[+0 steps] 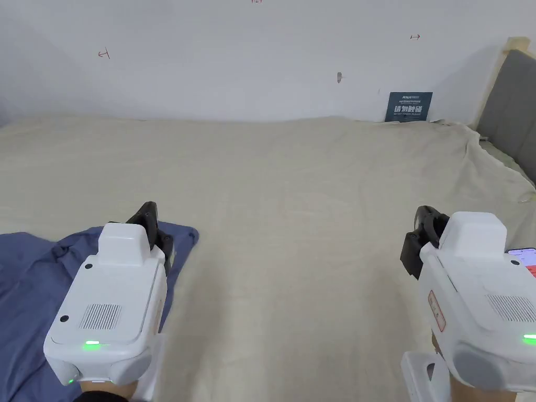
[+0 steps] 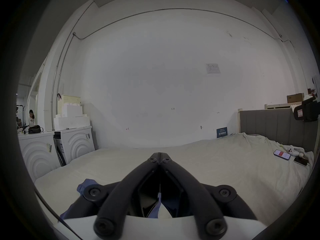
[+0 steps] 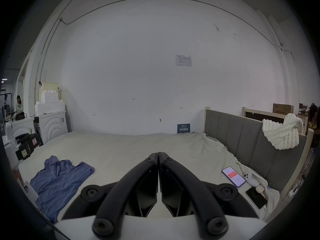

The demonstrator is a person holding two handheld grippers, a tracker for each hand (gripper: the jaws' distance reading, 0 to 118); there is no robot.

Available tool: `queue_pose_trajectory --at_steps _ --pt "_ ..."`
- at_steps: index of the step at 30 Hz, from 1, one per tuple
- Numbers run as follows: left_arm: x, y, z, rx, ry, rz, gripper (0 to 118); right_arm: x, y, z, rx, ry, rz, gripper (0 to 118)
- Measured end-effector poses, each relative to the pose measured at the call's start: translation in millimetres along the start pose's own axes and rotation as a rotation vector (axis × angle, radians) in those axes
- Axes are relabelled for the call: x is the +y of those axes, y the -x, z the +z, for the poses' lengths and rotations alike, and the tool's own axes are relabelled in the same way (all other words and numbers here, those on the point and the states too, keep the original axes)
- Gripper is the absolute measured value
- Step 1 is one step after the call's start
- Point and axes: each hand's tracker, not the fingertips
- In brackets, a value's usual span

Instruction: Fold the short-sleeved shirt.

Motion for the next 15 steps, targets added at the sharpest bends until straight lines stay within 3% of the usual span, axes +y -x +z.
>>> queue_pose_trajectory --at_steps 15 --pt "3.5 0.9 1.4 0.001 -0.009 -0.004 0 0.4 -1.0 1.3 0.006 -0.003 0.003 0"
